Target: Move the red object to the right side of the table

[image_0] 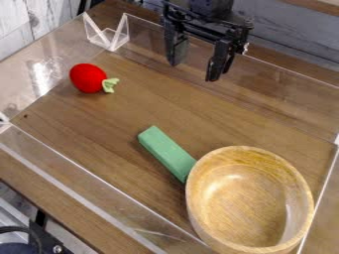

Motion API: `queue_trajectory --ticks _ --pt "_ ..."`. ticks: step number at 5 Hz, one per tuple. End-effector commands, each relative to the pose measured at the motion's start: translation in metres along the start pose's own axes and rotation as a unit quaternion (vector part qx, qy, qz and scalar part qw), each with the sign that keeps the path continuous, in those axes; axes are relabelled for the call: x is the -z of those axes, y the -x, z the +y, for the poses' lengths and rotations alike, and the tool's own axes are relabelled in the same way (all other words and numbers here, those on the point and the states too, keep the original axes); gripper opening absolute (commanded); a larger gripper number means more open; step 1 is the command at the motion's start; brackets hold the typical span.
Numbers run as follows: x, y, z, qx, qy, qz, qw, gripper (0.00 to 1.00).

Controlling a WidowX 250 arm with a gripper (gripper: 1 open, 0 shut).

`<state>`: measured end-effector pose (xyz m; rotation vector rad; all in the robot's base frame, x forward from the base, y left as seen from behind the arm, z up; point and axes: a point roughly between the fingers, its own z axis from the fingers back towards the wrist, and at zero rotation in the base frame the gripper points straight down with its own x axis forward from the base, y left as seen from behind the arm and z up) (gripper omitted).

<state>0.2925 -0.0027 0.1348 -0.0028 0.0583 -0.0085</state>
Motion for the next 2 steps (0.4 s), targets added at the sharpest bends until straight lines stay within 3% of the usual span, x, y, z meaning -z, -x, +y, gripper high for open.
queue_trajectory --ticks 1,2 --pt "0.026 0.004 0.006 -0.014 -0.001 0.014 0.9998 1.00" --pt "0.029 0.010 0.040 -0.067 0.016 0.017 0.9975 1.00"
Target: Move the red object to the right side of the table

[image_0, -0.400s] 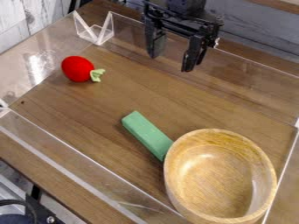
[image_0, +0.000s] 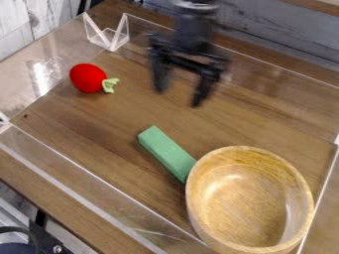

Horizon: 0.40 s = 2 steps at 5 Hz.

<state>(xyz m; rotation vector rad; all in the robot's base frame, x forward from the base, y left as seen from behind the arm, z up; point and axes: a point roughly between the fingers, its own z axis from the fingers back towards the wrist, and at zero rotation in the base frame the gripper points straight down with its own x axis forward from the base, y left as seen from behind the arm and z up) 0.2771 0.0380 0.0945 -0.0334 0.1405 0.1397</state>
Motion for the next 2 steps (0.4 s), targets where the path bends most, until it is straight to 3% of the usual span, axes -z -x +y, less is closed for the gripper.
queue_trajectory --ticks 1,2 --pt "-0.011 -0.007 0.038 0.003 0.010 -0.025 0.9996 1.00" --pt "-0.010 -0.001 0.080 -0.022 0.027 -0.030 0.9989 1.00"
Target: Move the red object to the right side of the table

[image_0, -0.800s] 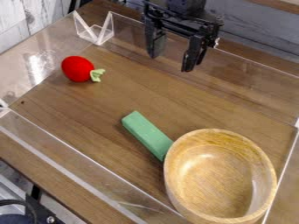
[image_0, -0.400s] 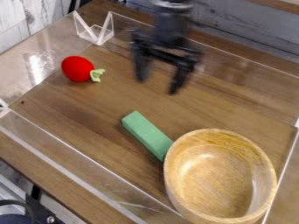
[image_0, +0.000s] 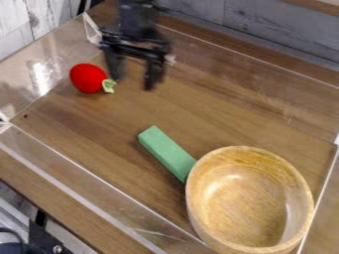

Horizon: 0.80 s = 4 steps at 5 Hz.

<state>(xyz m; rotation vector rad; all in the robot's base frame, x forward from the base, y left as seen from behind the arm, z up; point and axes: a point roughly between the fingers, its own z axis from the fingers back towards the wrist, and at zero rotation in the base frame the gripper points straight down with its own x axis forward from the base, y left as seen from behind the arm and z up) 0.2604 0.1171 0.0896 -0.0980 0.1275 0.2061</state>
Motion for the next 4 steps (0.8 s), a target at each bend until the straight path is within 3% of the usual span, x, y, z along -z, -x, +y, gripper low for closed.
queue_trajectory --ticks 1,2,3,4 --pt "-0.014 -0.007 0.036 0.018 -0.007 -0.023 0.9996 1.00" --pt "-0.014 -0.012 0.060 0.018 0.001 -0.024 0.9996 1.00" --pt "-0.016 -0.020 0.059 -0.025 0.016 -0.028 0.9991 1.00" --pt "-0.015 -0.027 0.050 -0.074 0.036 -0.029 0.9962 1.00"
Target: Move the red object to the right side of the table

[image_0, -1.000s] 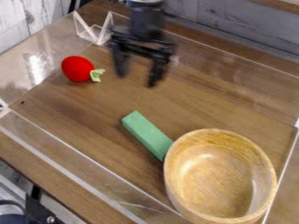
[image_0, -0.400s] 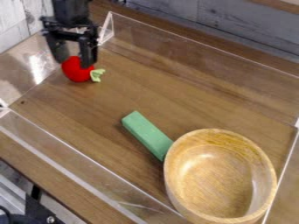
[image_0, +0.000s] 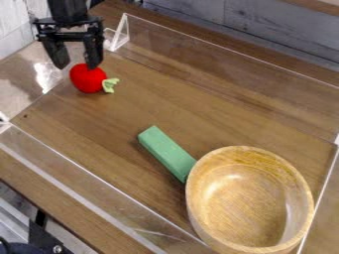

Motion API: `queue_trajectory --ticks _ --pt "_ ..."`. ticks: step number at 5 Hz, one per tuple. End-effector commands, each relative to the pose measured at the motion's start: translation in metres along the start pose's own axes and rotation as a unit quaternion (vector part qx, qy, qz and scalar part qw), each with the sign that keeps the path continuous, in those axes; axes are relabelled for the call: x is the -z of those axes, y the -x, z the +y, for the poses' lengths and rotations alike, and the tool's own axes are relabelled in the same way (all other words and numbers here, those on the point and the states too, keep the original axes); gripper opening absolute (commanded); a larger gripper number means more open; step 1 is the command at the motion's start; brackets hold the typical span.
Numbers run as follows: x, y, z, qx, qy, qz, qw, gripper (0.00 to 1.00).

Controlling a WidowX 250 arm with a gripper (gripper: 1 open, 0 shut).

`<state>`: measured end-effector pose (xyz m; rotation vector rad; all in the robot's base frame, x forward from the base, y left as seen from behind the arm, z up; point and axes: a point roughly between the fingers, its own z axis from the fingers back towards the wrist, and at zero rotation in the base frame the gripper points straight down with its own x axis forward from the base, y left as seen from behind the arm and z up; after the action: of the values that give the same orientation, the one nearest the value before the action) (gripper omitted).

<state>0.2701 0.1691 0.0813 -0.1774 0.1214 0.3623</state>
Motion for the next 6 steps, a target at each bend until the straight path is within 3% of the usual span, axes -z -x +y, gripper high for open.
queue_trajectory --ticks 1,2,3,4,5,6 --pt "-0.013 -0.011 -0.007 -0.041 0.006 -0.030 0.9987 1.00" --pt "-0.010 -0.017 -0.008 -0.091 0.019 -0.034 0.9951 1.00" --pt "-0.008 -0.028 0.004 -0.148 0.032 -0.040 0.9877 1.00" --pt "-0.006 -0.038 0.017 -0.205 0.047 -0.043 0.9767 1.00" --pt "0.004 -0.047 0.016 -0.231 0.056 -0.039 0.9706 1.00" --pt "0.017 -0.054 0.012 -0.238 0.058 -0.032 0.9689 1.00"
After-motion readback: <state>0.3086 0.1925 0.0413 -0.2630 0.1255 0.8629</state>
